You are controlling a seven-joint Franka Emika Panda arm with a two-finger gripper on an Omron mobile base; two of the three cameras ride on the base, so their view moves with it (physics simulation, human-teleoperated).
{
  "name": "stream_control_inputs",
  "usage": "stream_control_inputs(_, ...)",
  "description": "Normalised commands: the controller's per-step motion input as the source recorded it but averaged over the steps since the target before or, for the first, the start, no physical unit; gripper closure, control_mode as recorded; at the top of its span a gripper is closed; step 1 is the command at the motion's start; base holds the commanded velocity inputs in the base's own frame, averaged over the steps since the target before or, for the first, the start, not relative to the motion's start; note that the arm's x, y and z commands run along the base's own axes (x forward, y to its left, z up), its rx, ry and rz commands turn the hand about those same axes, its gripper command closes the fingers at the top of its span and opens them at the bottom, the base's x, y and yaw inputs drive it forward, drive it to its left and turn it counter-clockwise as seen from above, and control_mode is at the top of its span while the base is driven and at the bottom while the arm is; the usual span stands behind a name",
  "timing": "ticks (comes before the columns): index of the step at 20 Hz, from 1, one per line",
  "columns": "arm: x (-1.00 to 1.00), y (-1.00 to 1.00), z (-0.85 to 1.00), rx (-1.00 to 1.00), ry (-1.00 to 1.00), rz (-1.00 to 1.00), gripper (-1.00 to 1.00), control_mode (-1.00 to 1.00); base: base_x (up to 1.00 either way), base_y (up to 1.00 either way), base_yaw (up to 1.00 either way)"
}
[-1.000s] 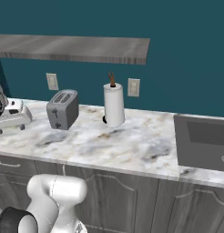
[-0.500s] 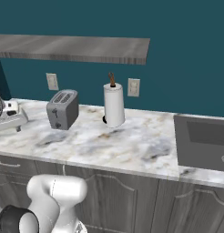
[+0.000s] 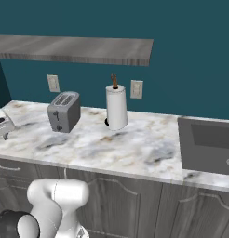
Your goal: Take the pizza cutter from the drawer on the left and place it on the dining counter for cutting.
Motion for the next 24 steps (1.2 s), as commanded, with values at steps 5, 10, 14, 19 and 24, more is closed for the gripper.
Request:
stream_control_inputs(5,0.00,0.26,-0.28,-0.02,-0.12,0.04,-1.00,-1.00,0.00,0.00,0.00)
stream_control_inputs(10,0.00,0.08,-0.36,0.00,-0.13,0.05,-1.00,-1.00,0.00,0.00,0.00)
stream_control_inputs(14,0.00,0.21,-0.38,-0.06,-0.06,0.08,-1.00,-1.00,0.00,0.00,0.00)
stream_control_inputs(19,0.00,0.23,-0.41,-0.07,-0.06,0.09,-1.00,-1.00,0.00,0.00,0.00)
stream_control_inputs(24,0.00,0.30,-0.43,-0.09,-0.05,0.08,-1.00,-1.00,0.00,0.00,0.00)
